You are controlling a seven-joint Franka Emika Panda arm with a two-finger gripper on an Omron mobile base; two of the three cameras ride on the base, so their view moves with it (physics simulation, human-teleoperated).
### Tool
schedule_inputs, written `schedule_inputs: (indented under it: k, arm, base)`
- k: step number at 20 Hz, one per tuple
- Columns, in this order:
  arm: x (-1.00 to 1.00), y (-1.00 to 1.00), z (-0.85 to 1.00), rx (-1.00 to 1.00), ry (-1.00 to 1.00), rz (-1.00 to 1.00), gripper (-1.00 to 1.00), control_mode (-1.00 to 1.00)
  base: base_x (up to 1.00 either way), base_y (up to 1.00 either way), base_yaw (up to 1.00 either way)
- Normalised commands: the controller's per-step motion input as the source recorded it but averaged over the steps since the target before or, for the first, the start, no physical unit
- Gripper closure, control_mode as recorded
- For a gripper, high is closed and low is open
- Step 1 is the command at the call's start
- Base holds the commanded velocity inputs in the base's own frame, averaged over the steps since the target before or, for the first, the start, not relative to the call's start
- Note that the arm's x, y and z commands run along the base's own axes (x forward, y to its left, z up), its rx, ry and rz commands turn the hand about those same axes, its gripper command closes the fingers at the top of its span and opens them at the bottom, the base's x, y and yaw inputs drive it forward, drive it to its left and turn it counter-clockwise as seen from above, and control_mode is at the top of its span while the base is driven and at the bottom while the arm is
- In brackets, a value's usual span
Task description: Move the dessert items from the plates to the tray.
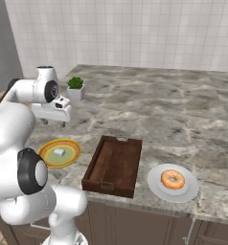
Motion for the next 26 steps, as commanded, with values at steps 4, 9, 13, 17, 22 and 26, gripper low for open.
schedule_inputs:
  k: [4,9,13,17,22,26]
  arm:
    - [0.21,0.0,-0.66,0.02,0.07,-0.07,-1.0,-1.0]
    - [0.2,0.0,-0.53,0.0,0.07,-0.01,-1.0,-1.0]
    - [0.21,0.08,-0.35,-0.01,0.08,0.0,-1.0,-1.0]
    - [0.22,0.23,-0.29,-0.02,0.09,-0.05,-1.0,-1.0]
    - [0.14,0.22,-0.22,0.0,0.06,-0.11,-1.0,-1.0]
    - [0.26,0.08,-0.22,0.0,0.03,-0.11,-1.0,-1.0]
  base:
    - [0.0,0.0,0.0]
    - [0.0,0.0,0.0]
    - [0.0,0.0,0.0]
    - [0.0,0.0,0.0]
    - [0.0,0.0,0.0]
    - [0.0,0.0,0.0]
